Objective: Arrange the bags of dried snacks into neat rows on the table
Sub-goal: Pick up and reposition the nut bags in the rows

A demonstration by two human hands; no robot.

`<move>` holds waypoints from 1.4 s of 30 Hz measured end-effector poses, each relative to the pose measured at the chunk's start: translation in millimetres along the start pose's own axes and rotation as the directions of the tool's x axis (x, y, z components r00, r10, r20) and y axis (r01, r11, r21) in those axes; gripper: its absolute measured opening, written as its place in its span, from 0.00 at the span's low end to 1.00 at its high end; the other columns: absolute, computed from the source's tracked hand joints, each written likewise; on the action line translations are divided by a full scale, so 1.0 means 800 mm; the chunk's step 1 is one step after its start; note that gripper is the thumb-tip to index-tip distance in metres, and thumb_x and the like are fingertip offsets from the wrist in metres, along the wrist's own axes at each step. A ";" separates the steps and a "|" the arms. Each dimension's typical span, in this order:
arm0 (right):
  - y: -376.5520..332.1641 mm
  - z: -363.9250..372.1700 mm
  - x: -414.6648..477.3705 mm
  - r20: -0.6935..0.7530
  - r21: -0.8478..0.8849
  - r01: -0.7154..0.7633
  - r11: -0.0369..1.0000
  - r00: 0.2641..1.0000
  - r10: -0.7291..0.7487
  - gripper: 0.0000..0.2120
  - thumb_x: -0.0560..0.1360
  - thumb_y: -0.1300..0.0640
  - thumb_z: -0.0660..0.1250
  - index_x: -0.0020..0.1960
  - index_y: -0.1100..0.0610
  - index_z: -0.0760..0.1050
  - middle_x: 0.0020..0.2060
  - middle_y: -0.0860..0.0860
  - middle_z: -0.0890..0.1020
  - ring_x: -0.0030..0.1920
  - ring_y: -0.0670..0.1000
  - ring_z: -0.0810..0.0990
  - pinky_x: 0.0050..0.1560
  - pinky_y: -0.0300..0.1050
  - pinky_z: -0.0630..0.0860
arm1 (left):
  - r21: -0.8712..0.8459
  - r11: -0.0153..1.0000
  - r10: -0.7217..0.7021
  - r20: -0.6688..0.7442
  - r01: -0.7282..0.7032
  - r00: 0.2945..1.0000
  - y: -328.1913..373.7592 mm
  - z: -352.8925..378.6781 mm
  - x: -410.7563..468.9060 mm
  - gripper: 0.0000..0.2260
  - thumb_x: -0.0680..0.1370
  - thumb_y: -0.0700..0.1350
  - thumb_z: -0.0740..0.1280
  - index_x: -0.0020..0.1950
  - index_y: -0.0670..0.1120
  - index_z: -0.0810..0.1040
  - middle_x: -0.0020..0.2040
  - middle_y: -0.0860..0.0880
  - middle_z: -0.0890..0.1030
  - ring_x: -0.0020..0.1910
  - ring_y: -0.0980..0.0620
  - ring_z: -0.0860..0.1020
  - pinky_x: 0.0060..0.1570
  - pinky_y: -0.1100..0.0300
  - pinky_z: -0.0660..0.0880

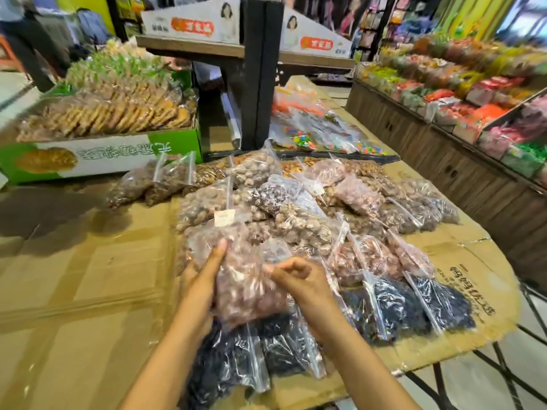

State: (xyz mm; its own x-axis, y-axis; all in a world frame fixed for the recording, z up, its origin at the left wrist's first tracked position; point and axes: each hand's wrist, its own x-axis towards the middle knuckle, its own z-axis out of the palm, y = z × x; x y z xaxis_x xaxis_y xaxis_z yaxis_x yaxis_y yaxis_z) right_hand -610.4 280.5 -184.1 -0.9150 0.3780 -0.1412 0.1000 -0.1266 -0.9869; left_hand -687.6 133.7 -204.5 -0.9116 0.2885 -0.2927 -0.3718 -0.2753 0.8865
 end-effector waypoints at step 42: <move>0.044 0.093 0.087 0.229 -0.597 0.037 0.802 0.965 0.126 0.06 0.73 0.51 0.70 0.46 0.51 0.74 0.40 0.54 0.80 0.36 0.49 0.78 0.43 0.50 0.80 | 0.791 0.580 0.107 0.164 -0.196 0.981 -0.047 -0.199 0.049 0.45 0.61 0.68 0.70 0.72 0.66 0.49 0.76 0.54 0.56 0.74 0.52 0.58 0.72 0.49 0.60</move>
State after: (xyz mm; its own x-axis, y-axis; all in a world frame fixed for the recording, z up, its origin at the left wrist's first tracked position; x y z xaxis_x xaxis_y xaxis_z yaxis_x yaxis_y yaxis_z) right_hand -699.7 234.2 -222.4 -0.9602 0.1386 -0.2426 0.2794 0.4599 -0.8429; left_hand -736.9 9.6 -306.4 -0.9049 0.4041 -0.1334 0.1014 0.5092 0.8546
